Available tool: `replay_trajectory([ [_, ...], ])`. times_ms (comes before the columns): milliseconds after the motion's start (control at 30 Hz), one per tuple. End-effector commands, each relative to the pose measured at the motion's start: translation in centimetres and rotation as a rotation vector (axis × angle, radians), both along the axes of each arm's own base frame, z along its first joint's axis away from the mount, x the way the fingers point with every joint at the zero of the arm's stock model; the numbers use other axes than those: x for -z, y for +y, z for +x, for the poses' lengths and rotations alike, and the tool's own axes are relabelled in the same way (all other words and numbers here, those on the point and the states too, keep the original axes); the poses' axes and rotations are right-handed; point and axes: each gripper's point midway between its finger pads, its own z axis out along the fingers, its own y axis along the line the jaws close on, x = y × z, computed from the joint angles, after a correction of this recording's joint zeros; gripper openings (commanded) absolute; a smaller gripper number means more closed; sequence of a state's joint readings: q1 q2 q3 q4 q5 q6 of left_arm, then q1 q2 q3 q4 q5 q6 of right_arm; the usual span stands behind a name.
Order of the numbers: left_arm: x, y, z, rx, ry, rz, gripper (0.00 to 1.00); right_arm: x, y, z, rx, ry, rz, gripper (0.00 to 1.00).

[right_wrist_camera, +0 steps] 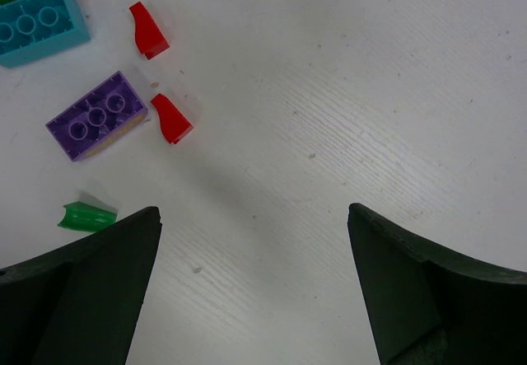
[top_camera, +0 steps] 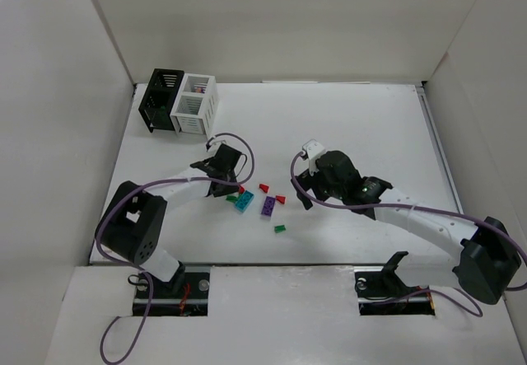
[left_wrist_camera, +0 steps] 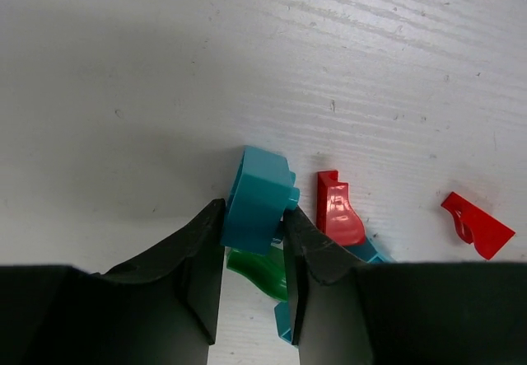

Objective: Sort the legos into containers by color

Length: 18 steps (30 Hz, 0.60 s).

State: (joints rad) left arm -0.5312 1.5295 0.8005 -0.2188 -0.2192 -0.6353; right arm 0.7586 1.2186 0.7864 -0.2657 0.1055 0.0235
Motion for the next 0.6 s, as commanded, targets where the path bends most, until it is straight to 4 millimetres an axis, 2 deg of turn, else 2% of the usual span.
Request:
replay_trajectory([
  [0,-0.8,-0.1,0.8,-0.005,-0.023,0.017,0.22,-1.9,0.1,1.0,0.023,-0.046,0.025,1.0],
  [133,-2.4,-0.3,1.1,-0.005,-0.058,-0.005,0.16,-1.9,0.1,1.0,0.023,-0.046,0.025,1.0],
  [267,-5.9,-0.2,2.7,-0.024,-0.14,0.001,0.15,-2.3,0.2,1.1,0.023,-0.052,0.032,1.0],
  [333,-9.1,-0.3,4.5,-0.044,-0.222,0.004,0.15,-3.0,0.2,1.7,0.04,-0.077,0.037,1.0],
  [367,-10.1,0.7,5.4,-0.045,-0.238,0.023,0.16,-3.0,0.4,1.8,0.04,-0.076,0.036,1.0],
  [400,-12.4,0.7,7.0,-0.052,-0.295,0.006,0.17,-3.2,0.3,2.2,0.049,-0.084,0.043,1.0],
  [467,-14.6,1.3,8.9,-0.059,-0.344,-0.005,0.17,-4.3,0.5,3.1,0.066,-0.109,0.058,1.0],
  [500,-14.9,2.4,10.1,-0.072,-0.346,0.01,0.17,-4.3,0.4,3.5,0.075,-0.107,0.056,1.0],
  [533,-17.1,2.6,11.7,-0.08,-0.394,0.003,0.17,-4.5,0.7,3.9,0.075,-0.112,0.061,1.0],
  [567,-17.9,3.1,12.7,-0.09,-0.41,0.01,0.17,-5.1,0.7,4.5,0.086,-0.123,0.07,1.0],
])
